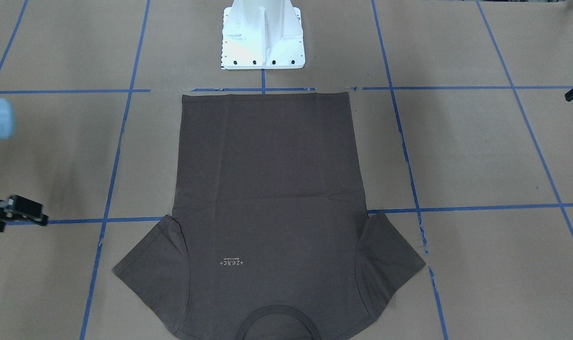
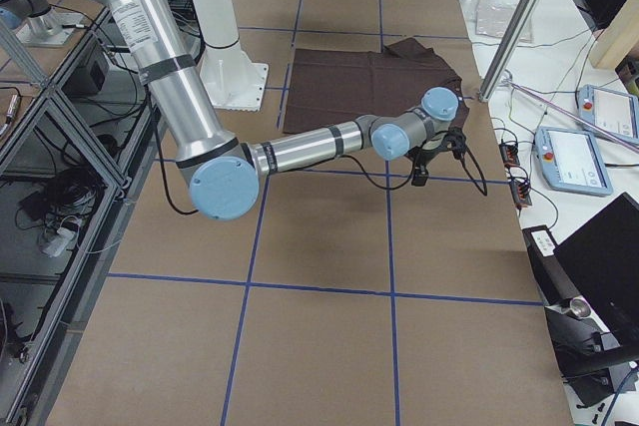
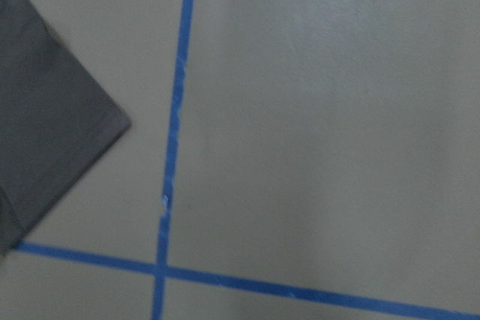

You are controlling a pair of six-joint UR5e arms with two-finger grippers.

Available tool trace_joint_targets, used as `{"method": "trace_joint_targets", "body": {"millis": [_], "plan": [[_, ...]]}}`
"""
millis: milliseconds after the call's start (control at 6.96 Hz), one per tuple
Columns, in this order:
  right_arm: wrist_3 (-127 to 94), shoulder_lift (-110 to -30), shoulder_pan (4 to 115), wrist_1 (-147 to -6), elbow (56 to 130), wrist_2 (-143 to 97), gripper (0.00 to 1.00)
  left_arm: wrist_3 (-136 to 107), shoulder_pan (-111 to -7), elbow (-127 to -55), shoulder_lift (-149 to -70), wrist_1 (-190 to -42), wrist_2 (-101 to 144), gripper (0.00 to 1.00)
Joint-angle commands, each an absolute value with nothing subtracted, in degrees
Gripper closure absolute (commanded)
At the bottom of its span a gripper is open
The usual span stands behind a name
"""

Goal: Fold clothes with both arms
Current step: 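Grasp the sleeve nearest the right gripper and fold it inward across the shirt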

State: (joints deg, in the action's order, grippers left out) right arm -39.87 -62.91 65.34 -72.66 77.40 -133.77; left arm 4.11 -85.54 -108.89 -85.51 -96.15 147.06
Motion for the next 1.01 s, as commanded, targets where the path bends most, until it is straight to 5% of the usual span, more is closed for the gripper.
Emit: {"method": "trace_joint_targets", "body": {"millis": [0,288,862], "plan": [[-63.3,-57.0,58.4,-53.5,65.3,-124.5,0.08,4.1,-85.5,-109.1,-84.8,-96.2,148.7,0.0],[-67.0,-52.1,56.0,-51.1,57.2,-120.1,0.12,4.2,-85.5,-108.9,-84.8,-96.2,148.7,0.0],[-67.1,-51.0,54.7,-51.4,55.3,-118.7,0.25,4.2,-85.5,-109.1,-84.8,-96.2,148.7,0.0]]}}
